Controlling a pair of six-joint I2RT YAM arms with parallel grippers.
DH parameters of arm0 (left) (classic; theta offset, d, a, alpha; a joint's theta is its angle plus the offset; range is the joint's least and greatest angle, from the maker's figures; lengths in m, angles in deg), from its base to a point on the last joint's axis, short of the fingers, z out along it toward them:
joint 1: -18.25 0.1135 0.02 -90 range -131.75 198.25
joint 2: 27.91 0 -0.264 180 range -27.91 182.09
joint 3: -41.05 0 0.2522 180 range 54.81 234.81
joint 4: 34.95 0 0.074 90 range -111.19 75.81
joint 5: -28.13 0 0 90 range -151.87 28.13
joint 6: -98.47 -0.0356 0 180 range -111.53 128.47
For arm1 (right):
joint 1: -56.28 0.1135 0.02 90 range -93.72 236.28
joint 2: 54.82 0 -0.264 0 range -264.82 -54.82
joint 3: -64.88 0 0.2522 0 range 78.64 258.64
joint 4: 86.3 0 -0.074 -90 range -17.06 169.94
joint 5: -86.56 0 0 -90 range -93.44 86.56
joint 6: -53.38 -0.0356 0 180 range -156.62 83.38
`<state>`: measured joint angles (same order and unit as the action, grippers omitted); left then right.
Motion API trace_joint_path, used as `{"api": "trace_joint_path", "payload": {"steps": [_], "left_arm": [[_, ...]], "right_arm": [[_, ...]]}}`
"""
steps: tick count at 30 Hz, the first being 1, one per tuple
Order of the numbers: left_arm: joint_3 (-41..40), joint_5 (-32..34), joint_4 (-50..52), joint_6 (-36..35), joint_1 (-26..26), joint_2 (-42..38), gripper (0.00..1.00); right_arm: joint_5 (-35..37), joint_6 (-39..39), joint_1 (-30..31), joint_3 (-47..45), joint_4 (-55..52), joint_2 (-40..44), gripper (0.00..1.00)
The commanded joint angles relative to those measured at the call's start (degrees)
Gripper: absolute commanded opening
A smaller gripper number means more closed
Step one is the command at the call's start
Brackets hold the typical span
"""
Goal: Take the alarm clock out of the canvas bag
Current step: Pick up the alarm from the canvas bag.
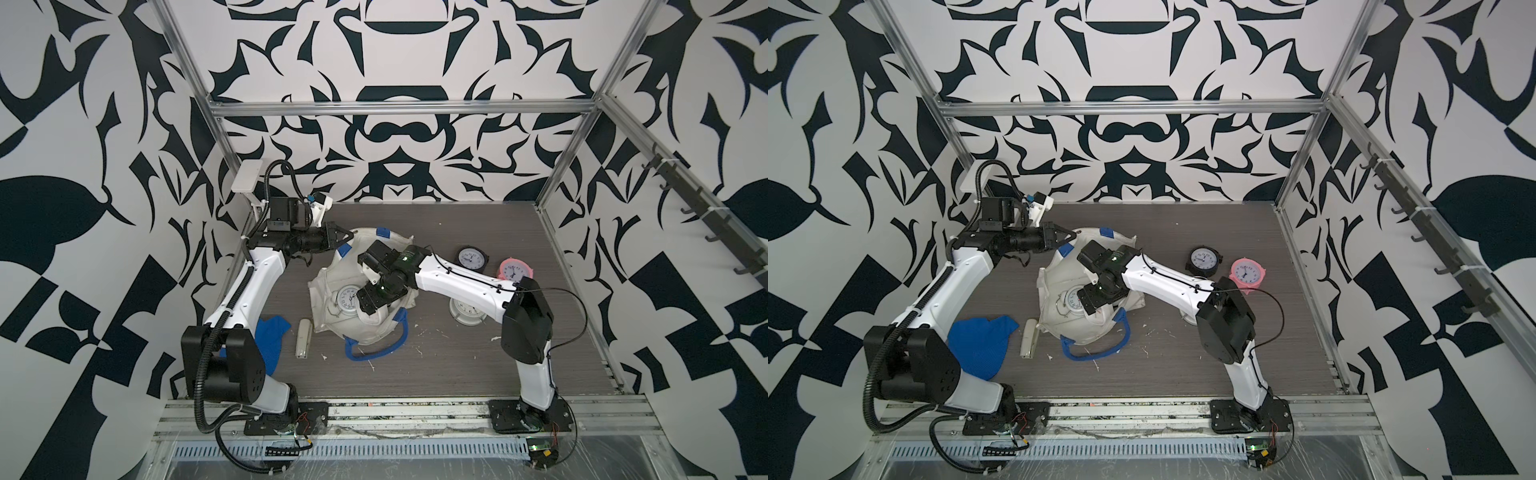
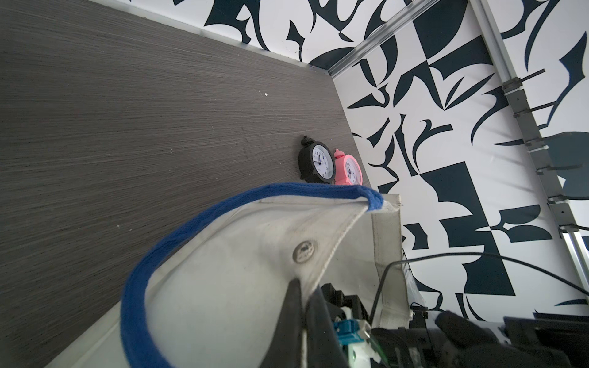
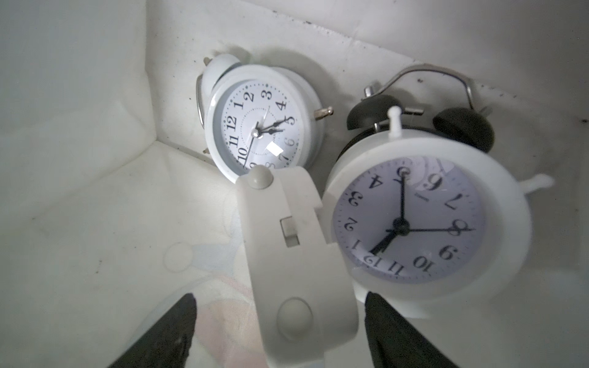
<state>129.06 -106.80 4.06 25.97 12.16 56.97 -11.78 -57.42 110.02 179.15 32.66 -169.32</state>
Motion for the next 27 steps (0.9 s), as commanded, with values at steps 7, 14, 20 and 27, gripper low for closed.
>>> {"api": "trace_joint_path", "payload": {"steps": [7,14,20,27], "left_arm": [[1.3,-1.3,-0.3,-0.8,-0.1,-0.9,0.00],[1.2,-1.2,-0.3,-0.7,-0.1,-0.9,0.00],[1.3,-0.7,-0.3,-0.8,-0.1,-0.9,0.00],[1.3,0.9,-0.4,-0.7,0.0,-1.2,0.00]], "right_arm": [[-3.8,-0.4,0.2,0.1,3.3,-1.4,0.73],[-4.1,-0.1,0.2,1.4,2.8,-2.6,0.52],[-4.8,3.2,0.1,4.2,1.0,-0.2,0.45],[-7.3,6.9,-1.4,7.2,-1.3,7.6,0.37]]}}
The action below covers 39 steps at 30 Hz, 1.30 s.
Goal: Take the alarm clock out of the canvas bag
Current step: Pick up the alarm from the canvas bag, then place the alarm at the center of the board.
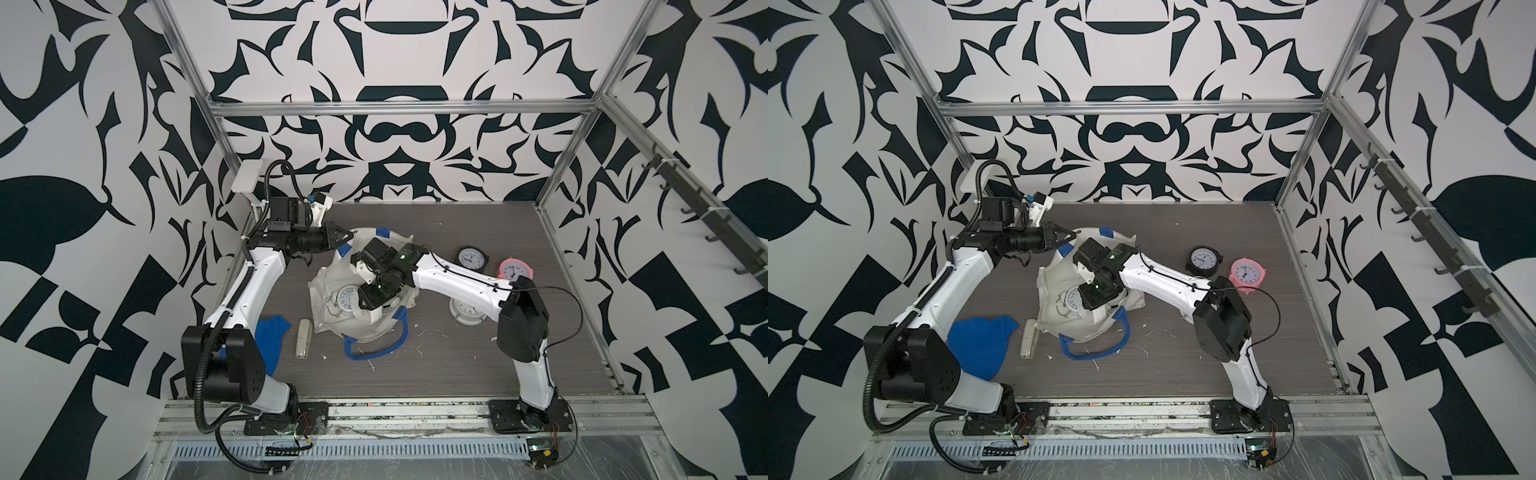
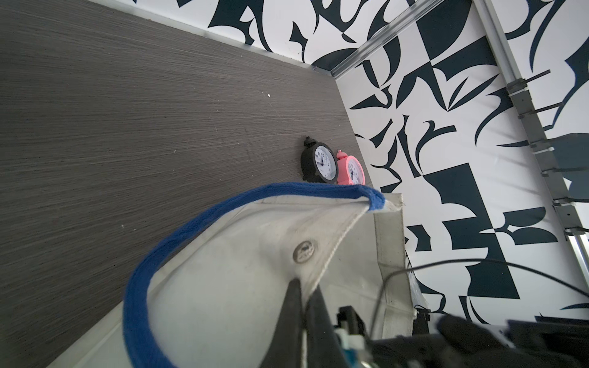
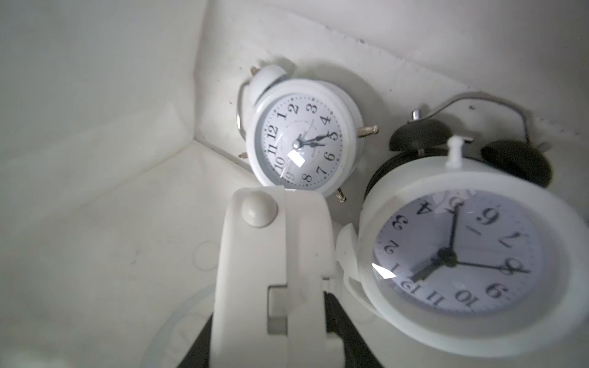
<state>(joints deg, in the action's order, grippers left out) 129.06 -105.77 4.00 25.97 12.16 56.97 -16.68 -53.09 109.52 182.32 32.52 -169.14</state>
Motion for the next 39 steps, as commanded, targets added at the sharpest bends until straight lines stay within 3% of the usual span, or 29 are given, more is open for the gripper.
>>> {"api": "trace_joint_path", "payload": {"steps": [1,10,20,27,32,39], "left_arm": [[1.3,0.1,-0.3,-0.7,0.1,-1.3,0.00],[1.5,0.4,-0.2,-0.5,1.0,-1.7,0.00],[2.2,0.3,0.5,-0.4,1.0,-1.8,0.00],[2.6,0.7,1.1,-0.6,1.1,-2.1,0.00],[2.6,0.7,1.4,-0.7,1.0,-2.1,0.00],[2.8,0.5,1.7,-0.9,1.1,-1.2,0.00]], "right_arm": [[-2.7,2.8,-1.3,4.0,-1.3,8.7,0.36],[-12.0,2.3,-8.5,1.0,0.9,23.2,0.31],[-26.5,-4.0,-28.2,-4.1,10.9,32.0,0.31],[-32.5,-12.3,-41.2,-9.3,22.4,30.5,0.31],[-30.9,-13.2,-45.2,-9.7,23.5,25.2,0.33],[-28.7,-14.3,-45.8,-9.9,28.1,12.0,0.32]]}}
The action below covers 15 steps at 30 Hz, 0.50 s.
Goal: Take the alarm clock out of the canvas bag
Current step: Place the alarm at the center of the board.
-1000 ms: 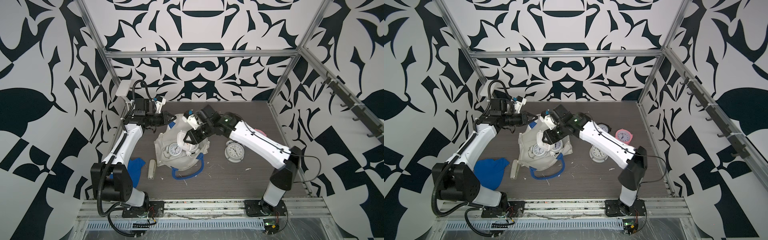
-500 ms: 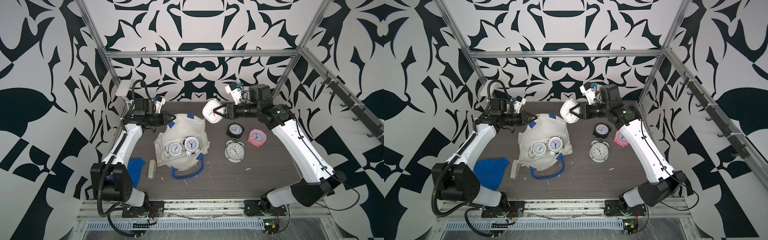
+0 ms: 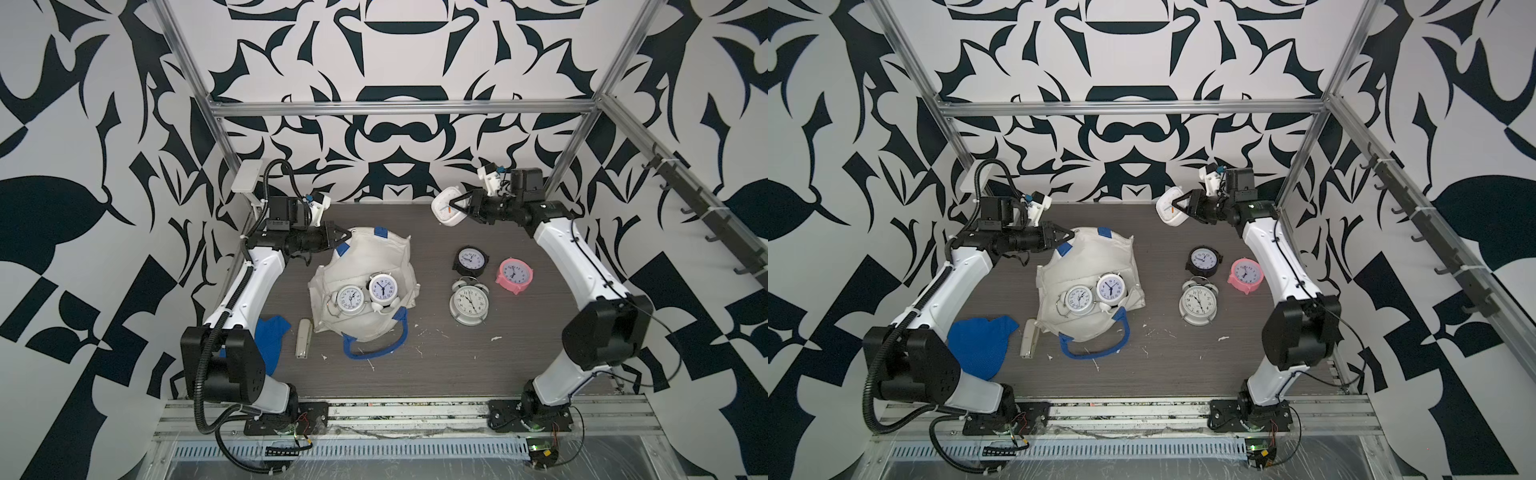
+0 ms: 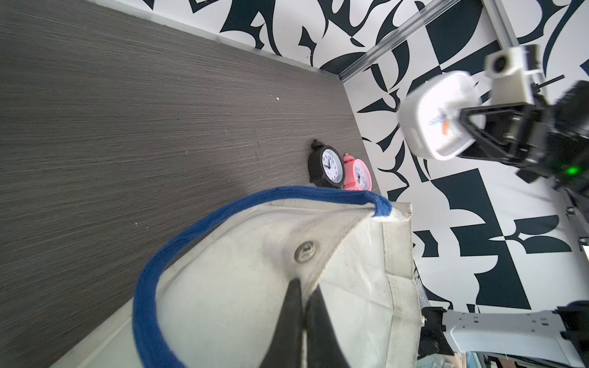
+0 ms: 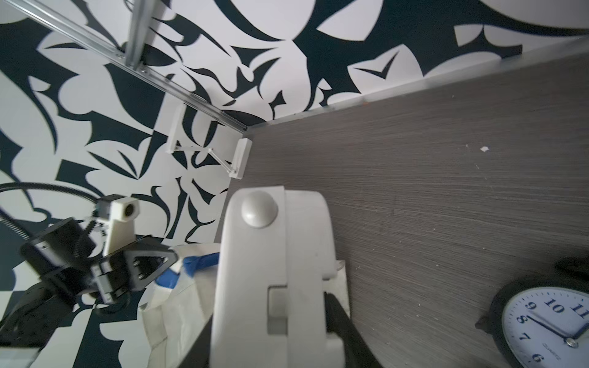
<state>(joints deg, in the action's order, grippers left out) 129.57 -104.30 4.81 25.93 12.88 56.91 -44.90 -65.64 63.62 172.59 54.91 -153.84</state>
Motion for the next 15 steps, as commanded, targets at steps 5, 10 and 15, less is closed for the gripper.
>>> {"api": "trace_joint_path", "payload": {"steps": [5,10,15], "left_arm": [[2.1,-0.8,1.0,-1.0,0.4,-1.3,0.00],[1.9,-1.0,1.0,-1.0,0.3,-0.8,0.00],[1.9,-1.2,0.9,-0.9,0.4,-0.4,0.00]], "right_arm": [[0.1,-5.5,0.4,-0.4,10.6,-12.3,0.31],[2.4,-7.9,0.6,1.8,11.9,-19.8,0.31],[4.4,-7.5,2.1,5.4,10.3,-25.0,0.32]]}}
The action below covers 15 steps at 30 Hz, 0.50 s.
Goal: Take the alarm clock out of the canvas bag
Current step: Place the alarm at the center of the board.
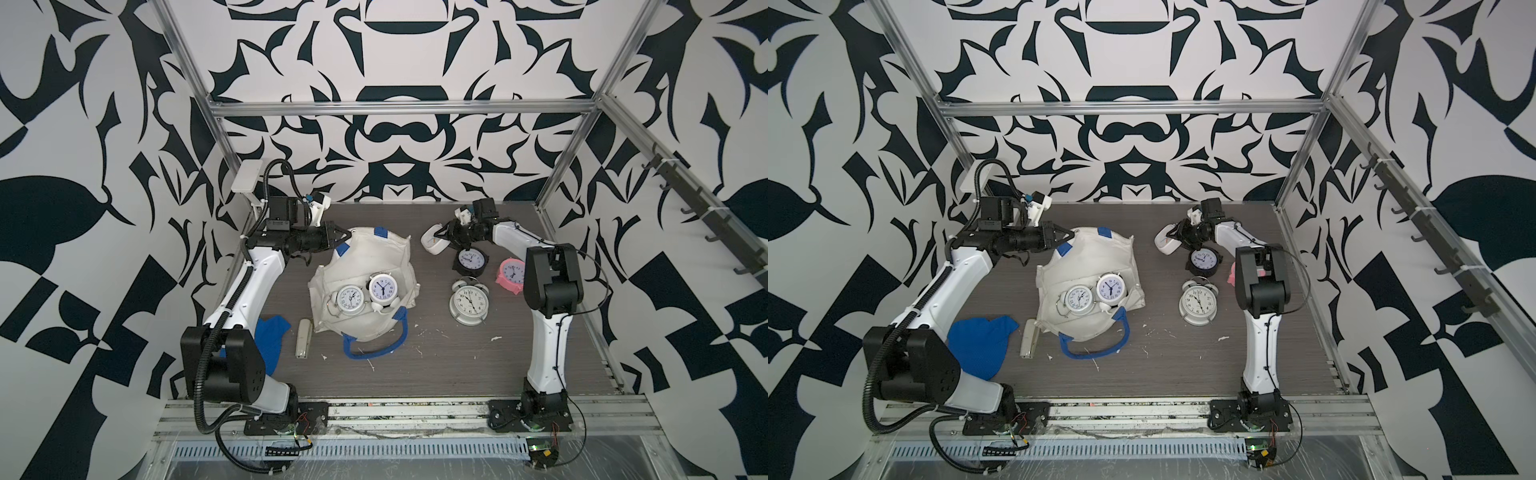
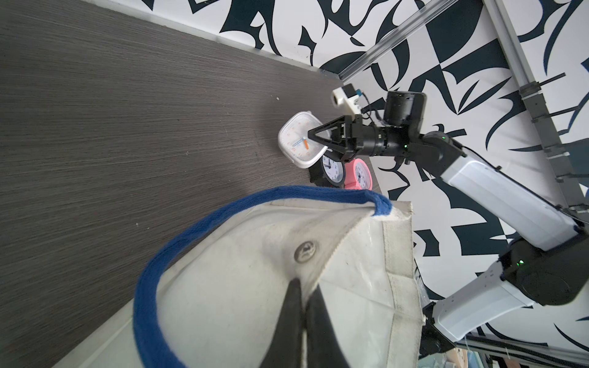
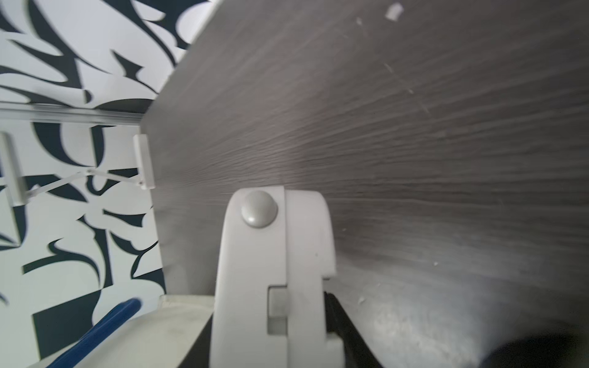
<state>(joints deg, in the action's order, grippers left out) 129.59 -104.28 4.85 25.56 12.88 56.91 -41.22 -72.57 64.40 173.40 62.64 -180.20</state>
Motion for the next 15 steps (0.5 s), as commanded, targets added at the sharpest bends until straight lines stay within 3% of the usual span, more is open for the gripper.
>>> {"api": "trace_joint_path", "payload": {"steps": [1,6,15], "left_arm": [[1.9,-1.2,0.8,-0.6,0.4,-0.4,0.00],[1.9,-1.2,0.8,-0.6,0.4,-0.1,0.00],[2.5,-0.9,1.4,-1.1,0.3,-0.1,0.00]], "right_arm": [[1.3,-0.4,1.6,5.1,2.2,0.7,0.32],[2.7,0.1,2.7,7.9,0.1,-2.4,0.33],[3.9,0.4,3.4,8.7,-0.5,-4.0,0.47]]}}
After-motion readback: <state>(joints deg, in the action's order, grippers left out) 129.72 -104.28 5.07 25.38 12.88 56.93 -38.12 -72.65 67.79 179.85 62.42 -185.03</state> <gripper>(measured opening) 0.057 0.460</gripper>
